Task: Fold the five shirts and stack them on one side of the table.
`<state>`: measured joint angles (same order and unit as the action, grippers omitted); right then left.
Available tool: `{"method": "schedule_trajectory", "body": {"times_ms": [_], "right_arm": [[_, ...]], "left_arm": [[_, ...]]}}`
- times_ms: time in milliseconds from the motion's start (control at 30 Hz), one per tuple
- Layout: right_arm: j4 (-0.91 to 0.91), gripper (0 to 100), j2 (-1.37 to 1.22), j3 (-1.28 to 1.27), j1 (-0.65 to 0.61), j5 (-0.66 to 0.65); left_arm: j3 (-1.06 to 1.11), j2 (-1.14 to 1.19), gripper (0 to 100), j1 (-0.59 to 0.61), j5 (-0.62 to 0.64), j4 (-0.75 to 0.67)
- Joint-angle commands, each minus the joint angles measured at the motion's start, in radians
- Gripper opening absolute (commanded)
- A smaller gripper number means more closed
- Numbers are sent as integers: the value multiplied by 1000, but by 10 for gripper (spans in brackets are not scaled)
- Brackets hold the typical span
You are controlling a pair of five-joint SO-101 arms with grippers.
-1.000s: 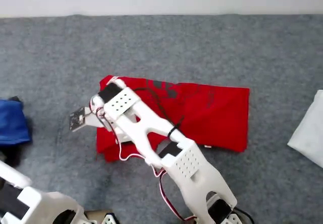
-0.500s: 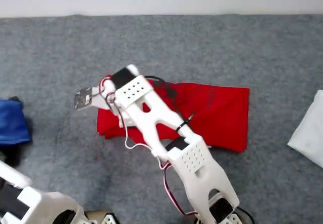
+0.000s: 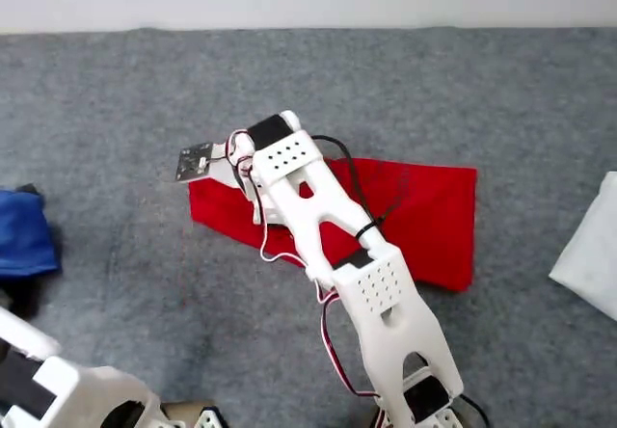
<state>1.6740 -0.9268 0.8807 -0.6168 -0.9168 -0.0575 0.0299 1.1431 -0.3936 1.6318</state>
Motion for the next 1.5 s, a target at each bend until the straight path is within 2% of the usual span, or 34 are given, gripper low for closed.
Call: {"method": "schedule_trajectory", "body": {"times_ms": [0, 167, 433, 533, 733, 1000, 1333, 1467], "right_arm": [[-39, 71, 1, 52, 36, 63], [-91, 226, 7, 52, 82, 193], [-91, 231, 56, 54, 122, 213], [-30, 223, 111, 54, 77, 213], [97, 110, 206, 54, -22, 212], [122, 196, 292, -89, -124, 216], [119, 201, 452, -402, -275, 238], [51, 199, 433, -476, -298, 239]], "left_arm": [[-30, -3, 8, -3, -2, -8], [-30, -3, 8, -3, -2, -8], [1, -3, 8, -5, -2, -14], [38, -3, 8, -5, -2, -31], [64, -5, 8, -3, -2, -51], [62, -5, 8, -3, -2, -51], [61, -5, 8, -5, -2, -66], [61, -5, 8, -5, -2, -72]]}}
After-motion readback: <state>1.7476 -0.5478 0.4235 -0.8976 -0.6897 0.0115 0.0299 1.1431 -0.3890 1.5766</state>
